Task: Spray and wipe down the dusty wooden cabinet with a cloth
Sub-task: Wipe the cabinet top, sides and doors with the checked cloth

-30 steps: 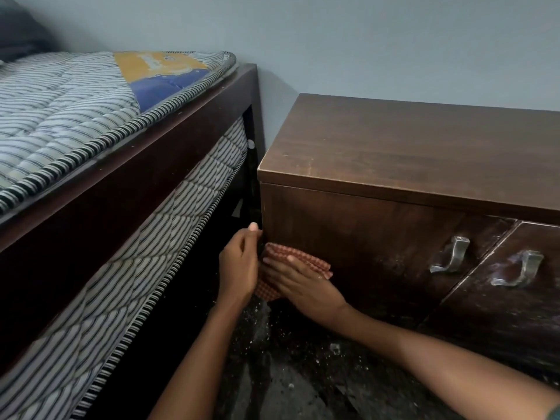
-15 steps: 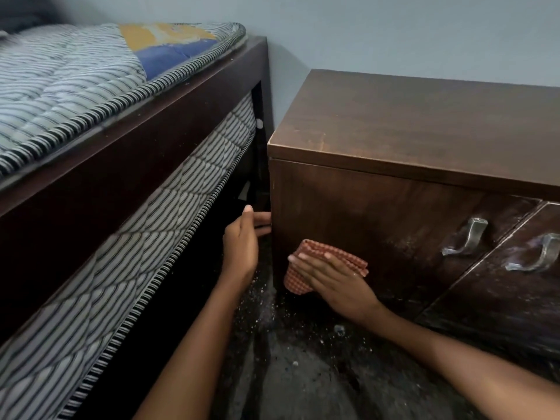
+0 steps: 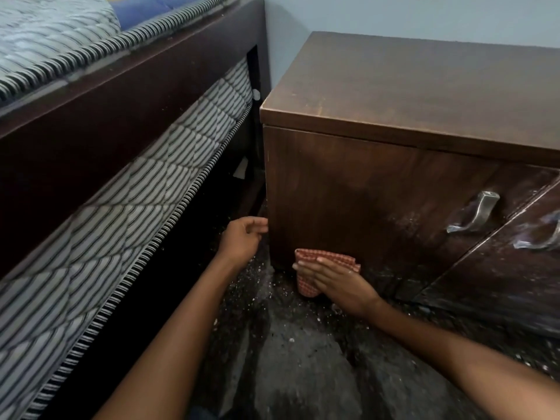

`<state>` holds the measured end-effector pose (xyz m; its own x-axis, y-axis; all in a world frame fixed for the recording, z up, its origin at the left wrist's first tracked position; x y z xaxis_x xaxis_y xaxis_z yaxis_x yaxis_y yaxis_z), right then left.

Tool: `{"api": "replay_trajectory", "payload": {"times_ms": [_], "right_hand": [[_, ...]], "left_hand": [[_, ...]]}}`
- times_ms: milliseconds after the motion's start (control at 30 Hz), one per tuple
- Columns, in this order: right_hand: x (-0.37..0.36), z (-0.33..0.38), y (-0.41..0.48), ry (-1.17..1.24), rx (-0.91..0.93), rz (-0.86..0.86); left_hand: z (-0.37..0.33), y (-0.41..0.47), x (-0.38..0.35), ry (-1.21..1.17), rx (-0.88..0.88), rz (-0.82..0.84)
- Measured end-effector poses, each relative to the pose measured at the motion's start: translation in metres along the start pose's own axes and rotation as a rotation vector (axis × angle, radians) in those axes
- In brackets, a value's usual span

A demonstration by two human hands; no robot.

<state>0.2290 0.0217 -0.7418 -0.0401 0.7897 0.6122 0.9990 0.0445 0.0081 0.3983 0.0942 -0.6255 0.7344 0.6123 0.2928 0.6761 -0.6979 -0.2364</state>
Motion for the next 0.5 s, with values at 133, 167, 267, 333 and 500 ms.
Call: {"api": "replay_trajectory", "payload": {"times_ms": [133,167,267,333,500], "right_hand": [[0.013,-0.006,0.012,0.047,-0.084,-0.106],[0.017,-0.004,0.018,0.039,-0.086,-0.123],[0.023,0.003,0.041,-0.005,-0.048,-0.138],[0.027,0.010,0.060,-0.015,-0.015,-0.109],[0.017,0.030,0.069,-0.041,0.136,0.006]], "left_hand": [[-0.002,-0.001,-0.002,-0.041,0.039,-0.021],[-0.002,-0.002,-0.003,-0.039,0.042,-0.013],[0.001,-0.005,-0.004,-0.016,0.052,0.027],[0.004,-0.005,-0.005,-0.002,0.062,0.043],[0.008,-0.005,-0.008,0.003,0.076,0.057]]}}
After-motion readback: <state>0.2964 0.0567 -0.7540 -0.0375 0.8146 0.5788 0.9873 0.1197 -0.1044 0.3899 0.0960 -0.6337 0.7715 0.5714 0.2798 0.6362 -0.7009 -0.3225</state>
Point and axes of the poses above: each hand's wrist, its own y-axis towards the middle knuckle, its own x-axis out of the back of the hand, z = x × y, the point moved 7 cm from there along y, towards the middle knuckle, and after that the axes turned 6 degrees about -y, right-handed, at the moved point
